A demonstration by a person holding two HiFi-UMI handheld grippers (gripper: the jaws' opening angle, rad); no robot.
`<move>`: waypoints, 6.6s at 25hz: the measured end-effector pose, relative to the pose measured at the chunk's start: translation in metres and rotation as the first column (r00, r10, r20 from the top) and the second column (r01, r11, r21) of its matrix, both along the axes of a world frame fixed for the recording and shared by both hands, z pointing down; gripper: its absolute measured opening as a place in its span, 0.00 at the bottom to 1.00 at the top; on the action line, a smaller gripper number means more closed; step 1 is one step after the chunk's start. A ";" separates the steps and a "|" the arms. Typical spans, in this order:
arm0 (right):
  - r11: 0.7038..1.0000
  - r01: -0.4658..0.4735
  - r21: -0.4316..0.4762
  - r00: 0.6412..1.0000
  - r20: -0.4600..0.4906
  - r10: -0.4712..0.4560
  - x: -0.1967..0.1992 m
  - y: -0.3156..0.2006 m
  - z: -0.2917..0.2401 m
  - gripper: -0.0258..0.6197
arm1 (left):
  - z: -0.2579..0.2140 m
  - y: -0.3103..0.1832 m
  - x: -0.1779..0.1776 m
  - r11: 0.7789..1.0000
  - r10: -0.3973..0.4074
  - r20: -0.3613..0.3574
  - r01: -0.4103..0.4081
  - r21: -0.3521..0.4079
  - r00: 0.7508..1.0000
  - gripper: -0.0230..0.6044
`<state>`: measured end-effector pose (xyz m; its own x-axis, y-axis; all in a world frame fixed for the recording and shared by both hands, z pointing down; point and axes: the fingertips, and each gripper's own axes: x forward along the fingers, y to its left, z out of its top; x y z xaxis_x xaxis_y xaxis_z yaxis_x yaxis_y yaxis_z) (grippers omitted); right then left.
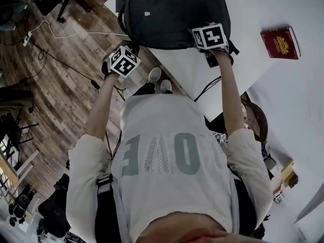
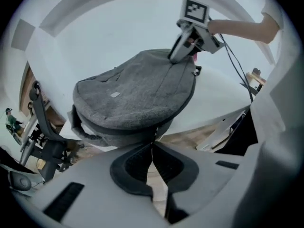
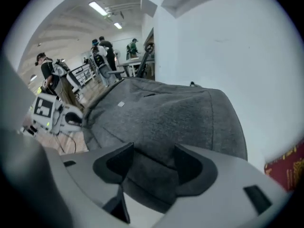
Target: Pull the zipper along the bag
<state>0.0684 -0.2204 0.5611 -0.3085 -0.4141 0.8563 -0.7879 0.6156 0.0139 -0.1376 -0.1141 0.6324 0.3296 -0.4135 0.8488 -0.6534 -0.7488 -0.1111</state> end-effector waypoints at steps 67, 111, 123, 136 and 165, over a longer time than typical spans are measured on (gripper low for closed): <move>0.991 0.116 0.062 0.993 0.024 -0.118 -0.044 0.028 0.020 0.39 | -0.018 -0.067 0.018 0.958 0.021 0.109 -0.051 0.282 0.994 0.30; 0.991 0.098 0.089 0.995 0.007 -0.099 -0.044 0.027 0.022 0.39 | -0.010 -0.067 0.026 0.959 -0.281 -0.326 0.274 -0.070 0.903 0.08; 0.988 0.115 0.098 0.993 0.003 -0.116 -0.045 0.027 0.021 0.39 | -0.011 -0.074 0.016 0.954 -0.272 -0.273 0.295 0.044 0.922 0.20; 0.987 0.117 0.108 0.993 0.003 -0.118 -0.045 0.025 0.021 0.39 | -0.015 -0.050 0.033 0.996 -0.088 -0.253 0.093 0.008 0.963 0.07; 0.985 0.124 0.122 0.992 0.017 -0.127 -0.046 0.027 0.021 0.39 | -0.012 -0.069 0.023 0.991 -0.134 -0.321 0.128 -0.041 0.938 0.08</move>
